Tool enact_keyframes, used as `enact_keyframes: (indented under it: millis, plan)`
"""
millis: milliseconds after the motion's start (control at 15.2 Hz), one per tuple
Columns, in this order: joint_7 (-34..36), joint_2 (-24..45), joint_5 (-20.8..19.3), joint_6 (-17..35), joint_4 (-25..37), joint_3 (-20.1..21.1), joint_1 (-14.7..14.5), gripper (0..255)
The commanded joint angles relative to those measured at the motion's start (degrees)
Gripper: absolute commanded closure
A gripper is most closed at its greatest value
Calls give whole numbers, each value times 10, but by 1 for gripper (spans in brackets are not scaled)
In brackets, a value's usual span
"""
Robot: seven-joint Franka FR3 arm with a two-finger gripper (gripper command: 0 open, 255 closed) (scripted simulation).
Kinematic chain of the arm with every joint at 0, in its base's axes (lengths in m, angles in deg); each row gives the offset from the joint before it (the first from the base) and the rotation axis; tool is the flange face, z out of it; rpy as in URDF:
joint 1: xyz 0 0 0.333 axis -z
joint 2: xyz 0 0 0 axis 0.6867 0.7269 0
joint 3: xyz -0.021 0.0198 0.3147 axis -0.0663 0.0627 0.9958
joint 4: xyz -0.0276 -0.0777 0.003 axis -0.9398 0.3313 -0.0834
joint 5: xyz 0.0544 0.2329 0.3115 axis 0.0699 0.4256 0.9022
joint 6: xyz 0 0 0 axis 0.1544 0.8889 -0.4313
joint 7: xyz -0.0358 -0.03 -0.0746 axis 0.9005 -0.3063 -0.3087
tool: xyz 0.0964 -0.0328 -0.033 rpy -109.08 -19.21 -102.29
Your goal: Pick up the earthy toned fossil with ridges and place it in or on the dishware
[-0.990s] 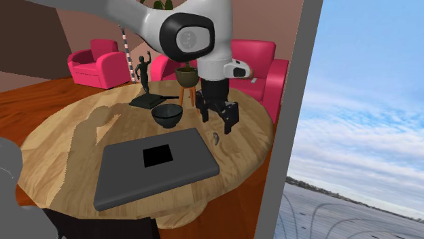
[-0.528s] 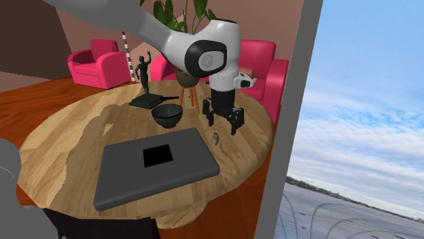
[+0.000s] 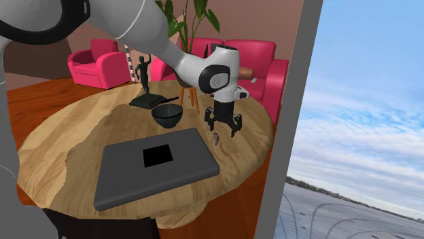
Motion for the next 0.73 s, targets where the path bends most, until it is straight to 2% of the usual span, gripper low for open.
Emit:
enact_keyframes:
  millis: [0,462,660]
  plan:
    - [-12,31,-2,1,27,8,-7,0]
    - [-47,150,-19,8,130,32,-34,0]
    - [-46,165,-20,24,128,32,-35,0]
